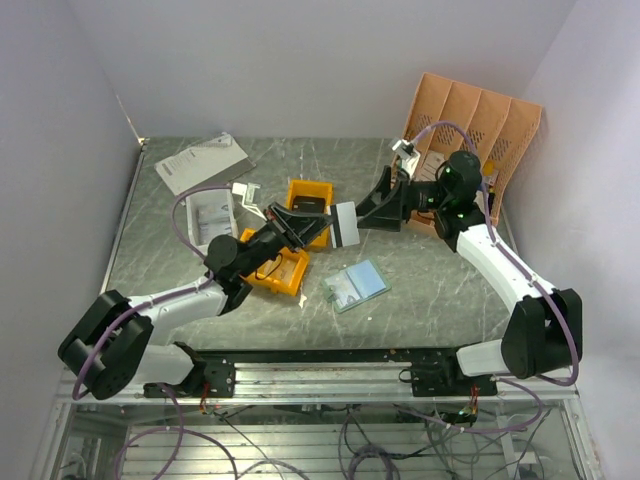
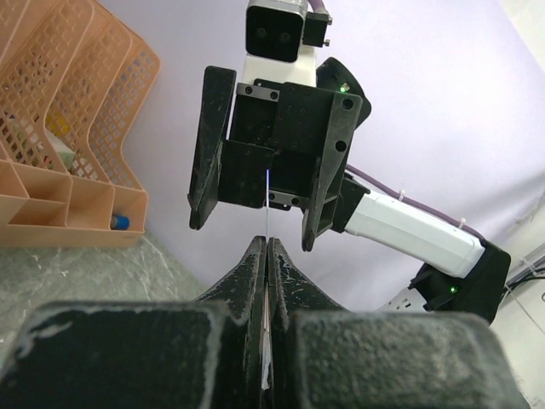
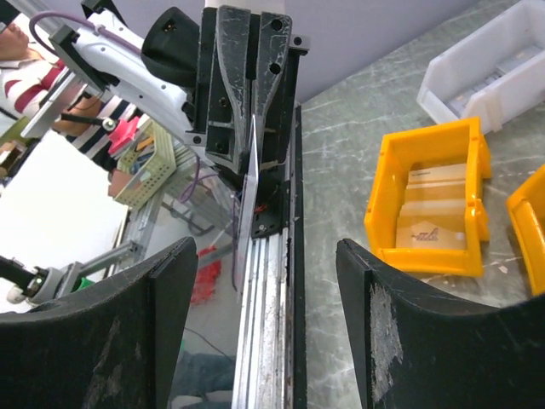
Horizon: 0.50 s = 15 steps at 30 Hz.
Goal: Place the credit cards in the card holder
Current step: Pick up the credit card from the storage box.
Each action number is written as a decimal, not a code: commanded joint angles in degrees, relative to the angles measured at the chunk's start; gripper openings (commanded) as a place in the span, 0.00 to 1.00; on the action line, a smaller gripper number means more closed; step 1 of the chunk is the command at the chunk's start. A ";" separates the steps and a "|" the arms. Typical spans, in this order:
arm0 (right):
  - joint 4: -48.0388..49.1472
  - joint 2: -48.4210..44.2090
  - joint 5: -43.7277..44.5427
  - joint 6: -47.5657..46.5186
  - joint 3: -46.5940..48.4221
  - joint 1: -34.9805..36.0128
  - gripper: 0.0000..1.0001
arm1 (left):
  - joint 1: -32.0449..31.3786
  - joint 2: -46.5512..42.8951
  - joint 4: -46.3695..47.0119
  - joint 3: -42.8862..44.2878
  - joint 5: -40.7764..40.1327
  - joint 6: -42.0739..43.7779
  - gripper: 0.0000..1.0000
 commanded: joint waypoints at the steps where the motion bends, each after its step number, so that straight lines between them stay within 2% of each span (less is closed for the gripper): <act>1: 2.51 0.44 0.89 1.98 1.75 0.81 0.63 | -1.05 0.67 3.81 0.36 -1.34 2.15 0.07; 7: 6.00 1.28 -1.33 5.23 2.53 1.26 0.42 | -1.10 2.25 -0.27 2.33 2.22 2.81 0.07; 13: -2.67 0.79 -2.13 -1.60 3.55 2.19 0.26 | -1.12 4.44 -1.00 4.52 5.92 2.55 0.07; 15: -2.03 0.91 -2.85 -0.87 3.36 2.19 0.22 | -1.01 4.61 -1.17 4.99 6.45 2.55 0.07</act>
